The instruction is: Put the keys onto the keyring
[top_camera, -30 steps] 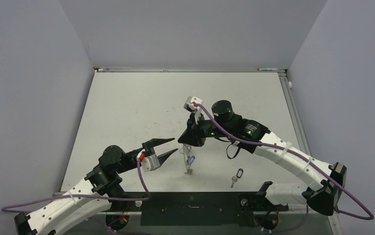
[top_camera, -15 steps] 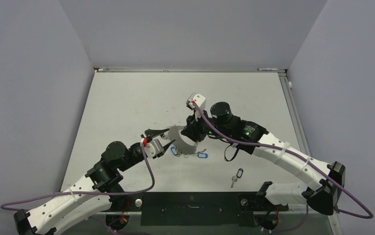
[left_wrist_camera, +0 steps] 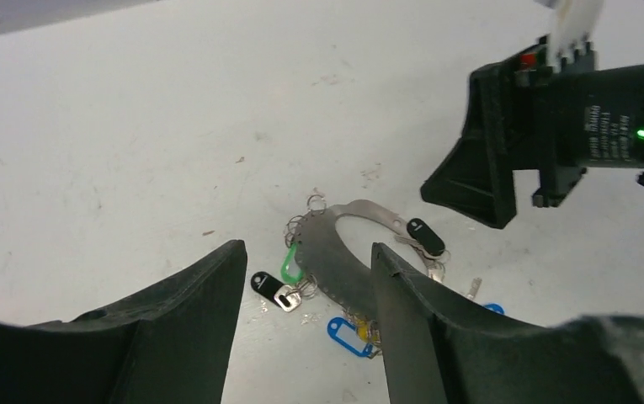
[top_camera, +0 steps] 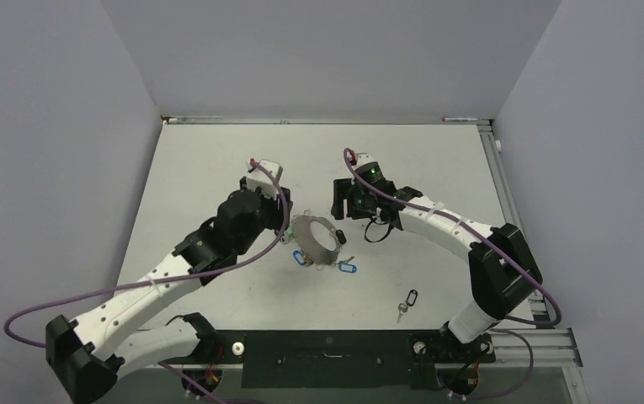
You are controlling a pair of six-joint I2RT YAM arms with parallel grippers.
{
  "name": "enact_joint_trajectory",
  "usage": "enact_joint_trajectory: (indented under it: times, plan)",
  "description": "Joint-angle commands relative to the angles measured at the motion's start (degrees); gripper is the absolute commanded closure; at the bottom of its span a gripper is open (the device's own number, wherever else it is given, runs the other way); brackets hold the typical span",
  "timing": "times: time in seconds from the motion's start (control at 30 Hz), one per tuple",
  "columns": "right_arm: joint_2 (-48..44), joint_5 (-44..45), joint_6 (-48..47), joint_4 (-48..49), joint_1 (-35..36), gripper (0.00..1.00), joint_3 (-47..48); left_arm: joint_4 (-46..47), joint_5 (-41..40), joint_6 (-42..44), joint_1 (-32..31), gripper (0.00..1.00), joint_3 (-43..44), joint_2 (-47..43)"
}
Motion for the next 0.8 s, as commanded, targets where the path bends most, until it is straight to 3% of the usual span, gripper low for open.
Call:
enact_joint_trajectory:
  times: [0.0, 0.17, 0.43, 0.6, 0.77]
  plan:
    - [0.95, 5.1, 6.92, 3.7, -3.26, 0.35, 0.41, -14.79, 5.69, -7.25, 7.39, 0.46, 11.67, 12.7]
    - [-5.63, 10.54, 9.62, 6.18, -7.54, 0.35, -8.36, -21.69, 6.3, -6.07, 10.88, 0.47, 24.82, 28.89]
    - [-16.98, 14.71, 11.82, 6.17, -11.81, 0.35, -16.0, -38.98, -1.95, -14.95, 8.71, 0.5, 49.67, 55.15]
    - [-20.78, 16.54, 12.06, 4.79, -12.18, 0.35, -17.05, -46.01, -6.62, -18.75, 5.67, 0.5, 60.78, 66.03]
    - [-21.83, 15.59, 10.51, 3.93, -12.62, 0.35, -17.06, -47.93, -6.86, -20.35, 4.59, 0.51, 65.54, 72.89]
